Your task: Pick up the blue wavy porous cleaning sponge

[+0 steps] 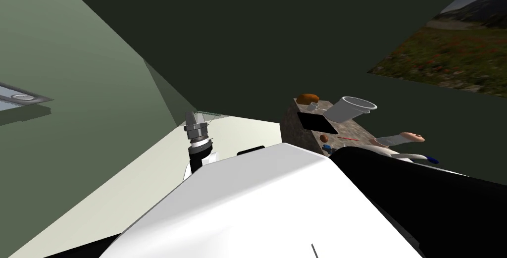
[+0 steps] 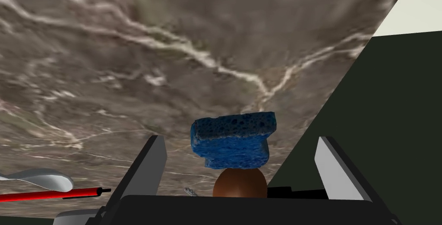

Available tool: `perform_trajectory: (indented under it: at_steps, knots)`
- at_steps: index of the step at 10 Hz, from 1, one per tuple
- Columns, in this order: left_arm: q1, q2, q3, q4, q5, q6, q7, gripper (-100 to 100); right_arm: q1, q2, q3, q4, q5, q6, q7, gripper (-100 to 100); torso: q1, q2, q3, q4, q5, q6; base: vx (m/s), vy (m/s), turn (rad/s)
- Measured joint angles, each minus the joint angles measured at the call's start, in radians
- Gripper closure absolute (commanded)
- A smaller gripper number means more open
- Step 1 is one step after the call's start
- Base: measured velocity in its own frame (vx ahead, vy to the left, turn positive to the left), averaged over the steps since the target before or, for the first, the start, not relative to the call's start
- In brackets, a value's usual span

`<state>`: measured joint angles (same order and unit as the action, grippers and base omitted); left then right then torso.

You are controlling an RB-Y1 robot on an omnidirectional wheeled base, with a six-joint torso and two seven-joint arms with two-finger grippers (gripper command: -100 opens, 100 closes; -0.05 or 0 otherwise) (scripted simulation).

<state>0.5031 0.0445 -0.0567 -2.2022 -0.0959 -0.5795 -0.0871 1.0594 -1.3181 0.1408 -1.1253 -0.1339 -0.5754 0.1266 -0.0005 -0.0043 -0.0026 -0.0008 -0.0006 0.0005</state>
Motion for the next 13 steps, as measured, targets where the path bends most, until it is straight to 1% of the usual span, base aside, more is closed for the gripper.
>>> perform_trajectory:
  at_steps: [4,5,6,7,9,11,12,13]
  knots:
    - [0.000,0.000,0.000,0.000,0.000,0.000,0.000,0,0.000,-0.001,0.000,0.000,0.000,-0.001,0.000,100,-0.003,0.003,0.002,0.001,-0.002,0.000,0.000,0.000,0.000]
    - [0.000,0.000,0.000,0.000,0.000,0.000,0.000,0,0.000,0.000,0.000,0.000,0.000,-0.001,0.000,0,-0.003,0.003,0.002,0.001,-0.002,0.000,0.000,0.000,0.000]
    - [0.000,0.000,0.000,0.000,0.000,0.000,0.000,0,0.000,0.000,0.000,0.000,0.000,0.000,0.000,100,-0.003,0.003,0.002,0.001,-0.002,0.000,-0.083,-0.008,0.070]
    - [0.000,0.000,0.000,0.000,0.000,0.000,0.000,0,-0.006,-0.008,0.000,-0.007,0.009,0.010,-0.015,100,-0.004,0.006,0.004,0.002,-0.002,-0.002,-0.163,-0.021,0.098]
    - [0.000,0.000,0.000,0.000,0.000,0.000,0.000,0,-0.012,-0.040,-0.015,-0.050,0.038,0.057,-0.073,100,-0.005,0.013,0.008,0.003,-0.002,-0.001,-0.150,-0.020,0.045]
    - [0.000,0.000,0.000,0.000,0.000,0.000,0.000,0,-0.015,-0.061,-0.023,-0.077,0.057,0.092,-0.124,100,-0.003,0.010,0.006,0.003,-0.002,0.000,-0.114,0.006,0.055]
    - [0.000,0.000,0.000,0.000,0.000,0.000,0.000,0,-0.008,-0.074,-0.036,-0.107,0.070,0.120,-0.150,100,-0.003,0.011,0.006,0.003,-0.002,-0.001,-0.113,0.016,0.039]
    - [0.000,0.000,0.000,0.000,0.000,0.000,0.000,0,-0.018,-0.084,-0.034,-0.109,0.079,0.131,-0.175,100,-0.002,0.011,0.006,0.003,-0.002,0.001,-0.109,0.011,0.027]
